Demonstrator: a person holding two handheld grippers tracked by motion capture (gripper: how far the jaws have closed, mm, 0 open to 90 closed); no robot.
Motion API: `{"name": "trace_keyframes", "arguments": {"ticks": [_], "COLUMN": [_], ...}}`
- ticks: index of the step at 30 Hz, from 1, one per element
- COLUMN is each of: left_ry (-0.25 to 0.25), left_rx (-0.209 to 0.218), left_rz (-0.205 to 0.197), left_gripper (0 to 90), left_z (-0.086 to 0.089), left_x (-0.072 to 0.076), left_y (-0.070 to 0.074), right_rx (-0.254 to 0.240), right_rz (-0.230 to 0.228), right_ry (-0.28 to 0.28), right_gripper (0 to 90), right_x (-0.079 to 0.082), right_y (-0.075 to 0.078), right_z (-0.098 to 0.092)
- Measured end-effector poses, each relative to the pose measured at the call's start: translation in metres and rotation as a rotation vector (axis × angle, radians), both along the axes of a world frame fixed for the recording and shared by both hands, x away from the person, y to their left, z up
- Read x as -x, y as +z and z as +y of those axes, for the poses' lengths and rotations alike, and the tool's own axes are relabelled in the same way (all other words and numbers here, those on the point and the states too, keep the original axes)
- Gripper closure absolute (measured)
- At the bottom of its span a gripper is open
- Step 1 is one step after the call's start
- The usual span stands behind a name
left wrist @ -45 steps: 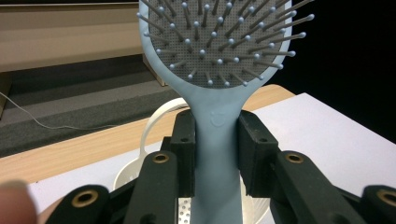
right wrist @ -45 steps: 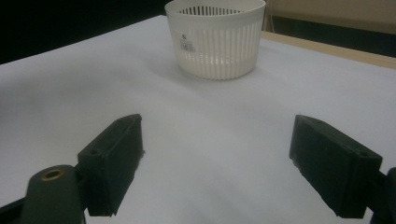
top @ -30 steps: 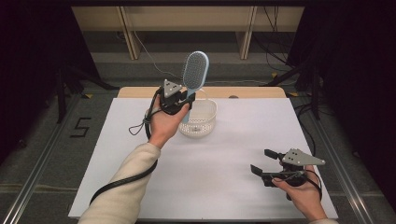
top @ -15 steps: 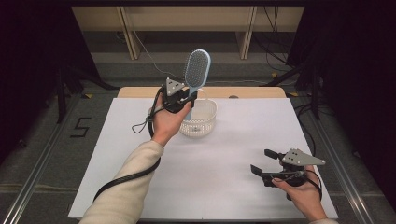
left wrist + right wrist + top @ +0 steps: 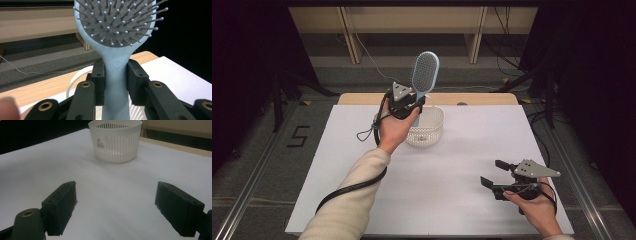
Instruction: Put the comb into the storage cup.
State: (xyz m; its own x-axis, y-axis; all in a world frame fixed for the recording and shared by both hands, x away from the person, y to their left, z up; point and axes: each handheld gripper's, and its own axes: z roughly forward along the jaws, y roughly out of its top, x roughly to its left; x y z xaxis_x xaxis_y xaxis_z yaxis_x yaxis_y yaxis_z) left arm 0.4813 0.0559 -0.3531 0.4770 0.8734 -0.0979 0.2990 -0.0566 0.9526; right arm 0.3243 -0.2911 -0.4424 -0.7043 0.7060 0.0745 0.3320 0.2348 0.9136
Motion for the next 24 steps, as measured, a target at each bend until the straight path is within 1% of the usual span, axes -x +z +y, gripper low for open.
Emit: {"name": "trace_keyframes", "arguments": {"ticks": [9, 10, 15, 17, 24], "left_ry": [-0.004, -0.010, -0.009, -0.012, -0.013], "left_rx": [0.003, -0.007, -0.002, -0.009, -0.012], "left_rz": [-0.001, -0.004, 0.001, 0.002, 0.012], "left_gripper": [69.7, 69.7, 69.6, 69.7, 69.6], "left_z": [-0.0038, -0.0036, -0.0062, -0.0068, -0.0100], "left_x": [-0.0034, -0.0042, -0.0057, -0.0068, -0.0095], "left_y": [0.0000, -0.0001, -0.0021, -0.0030, -0.0054], "right_rx": [-0.001, -0.001, -0.002, -0.002, -0.007], "right_rz": [0.001, 0.001, 0.001, 0.001, 0.002], "right_ry": [0.001, 0.001, 0.002, 0.002, 0.001], "right_gripper": [18.2, 18.2, 18.2, 18.2, 18.2], "right_x": [-0.0001, 0.0000, 0.0000, 0.0000, -0.0001], "right_y": [-0.0001, -0.0001, -0.0001, -0.0001, -0.0006], "right_z": [0.0000, -0.0001, 0.0000, 0.0000, 0.0003]}}
